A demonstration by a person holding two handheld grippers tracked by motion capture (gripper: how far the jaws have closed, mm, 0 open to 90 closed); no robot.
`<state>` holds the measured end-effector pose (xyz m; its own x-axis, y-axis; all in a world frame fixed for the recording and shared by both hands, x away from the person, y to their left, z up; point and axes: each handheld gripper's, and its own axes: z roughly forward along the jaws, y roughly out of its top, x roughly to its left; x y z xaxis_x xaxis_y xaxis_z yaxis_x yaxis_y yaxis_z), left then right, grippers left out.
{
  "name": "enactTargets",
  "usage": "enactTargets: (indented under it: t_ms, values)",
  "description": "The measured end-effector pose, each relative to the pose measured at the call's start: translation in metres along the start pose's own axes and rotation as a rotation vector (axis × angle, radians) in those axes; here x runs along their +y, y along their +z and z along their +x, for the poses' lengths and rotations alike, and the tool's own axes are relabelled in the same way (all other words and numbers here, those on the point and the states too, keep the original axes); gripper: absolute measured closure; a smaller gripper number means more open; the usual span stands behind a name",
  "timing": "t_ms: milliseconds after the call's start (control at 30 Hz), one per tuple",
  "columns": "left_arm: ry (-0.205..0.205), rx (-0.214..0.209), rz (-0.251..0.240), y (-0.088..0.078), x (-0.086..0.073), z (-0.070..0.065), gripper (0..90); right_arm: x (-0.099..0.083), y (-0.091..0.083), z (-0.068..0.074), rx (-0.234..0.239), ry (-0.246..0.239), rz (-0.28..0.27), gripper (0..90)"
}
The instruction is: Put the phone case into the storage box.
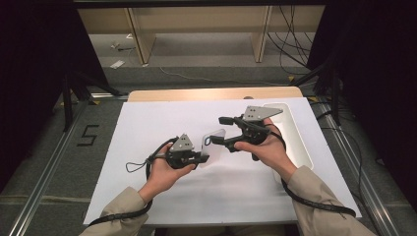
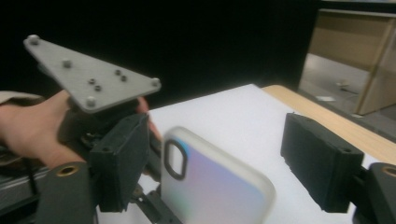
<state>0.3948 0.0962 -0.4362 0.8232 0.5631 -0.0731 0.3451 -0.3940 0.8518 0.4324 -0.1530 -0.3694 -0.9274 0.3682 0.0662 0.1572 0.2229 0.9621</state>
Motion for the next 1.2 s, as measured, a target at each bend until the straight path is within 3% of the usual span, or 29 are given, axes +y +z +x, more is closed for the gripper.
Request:
enactTargets:
  t_ms: [233,533,1200]
  values:
    - [-0.047,0.043,-0.006,0.000,0.002,0.001,80.6,-0.006,-0.002,-0.006,-0.099,0.044,-0.032,18.9]
    - [-0.096,0.087,-0.020,0.002,0.005,0.000,80.6,-0.014,0.000,-0.006,-0.188,0.075,-0.038,16.2]
    - [-0.107,0.102,-0.027,0.015,0.014,-0.008,80.6,-0.020,0.011,0.006,-0.228,0.132,-0.050,9.7]
